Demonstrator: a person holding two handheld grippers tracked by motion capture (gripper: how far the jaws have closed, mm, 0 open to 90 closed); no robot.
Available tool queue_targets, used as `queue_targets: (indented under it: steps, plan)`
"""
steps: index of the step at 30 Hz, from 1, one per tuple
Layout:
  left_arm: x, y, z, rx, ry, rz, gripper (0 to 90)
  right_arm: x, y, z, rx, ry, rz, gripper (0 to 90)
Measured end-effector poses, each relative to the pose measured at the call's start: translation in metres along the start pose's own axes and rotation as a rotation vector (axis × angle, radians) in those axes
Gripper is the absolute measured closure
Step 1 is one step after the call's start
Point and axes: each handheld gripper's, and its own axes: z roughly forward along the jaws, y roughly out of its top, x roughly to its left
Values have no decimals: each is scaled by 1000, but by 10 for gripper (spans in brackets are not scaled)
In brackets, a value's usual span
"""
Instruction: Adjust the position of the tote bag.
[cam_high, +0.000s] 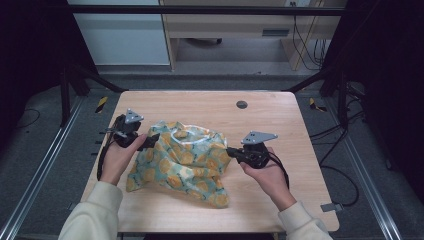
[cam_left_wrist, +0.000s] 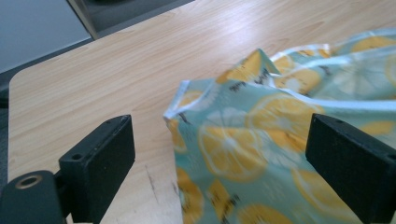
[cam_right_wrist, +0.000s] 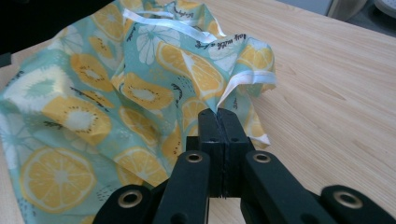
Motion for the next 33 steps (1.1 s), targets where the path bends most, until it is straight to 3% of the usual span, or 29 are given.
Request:
queue_targets:
  steps: [6, 9, 11, 12, 17, 24, 28, 33]
  plan:
    - [11, 7, 22, 40, -12, -35, 65, -7, -6, 1, 13, -8, 13, 898]
    - [14, 1, 31, 79, -31, -38, 64, -12, -8, 1, 20, -30, 16, 897]
    - [14, -5, 33, 81, -46, -58, 71, -13, -8, 1, 15, -34, 22, 898]
    - [13, -12, 37, 77, -74, -83, 77, -16, -8, -1, 6, -42, 36, 898]
    - [8, -22, 43, 85, -114, -81, 66, -25, -6, -7, -20, -66, 64, 897]
    - [-2, -27, 51, 123, -155, -37, 98, -36, -9, -13, -41, -86, 107, 896]
    - [-6, -27, 54, 136, -155, -17, 251, -38, -10, -13, -45, -91, 111, 896]
    - [-11, -29, 52, 142, -152, 30, 637, -40, -10, -13, -44, -97, 112, 896]
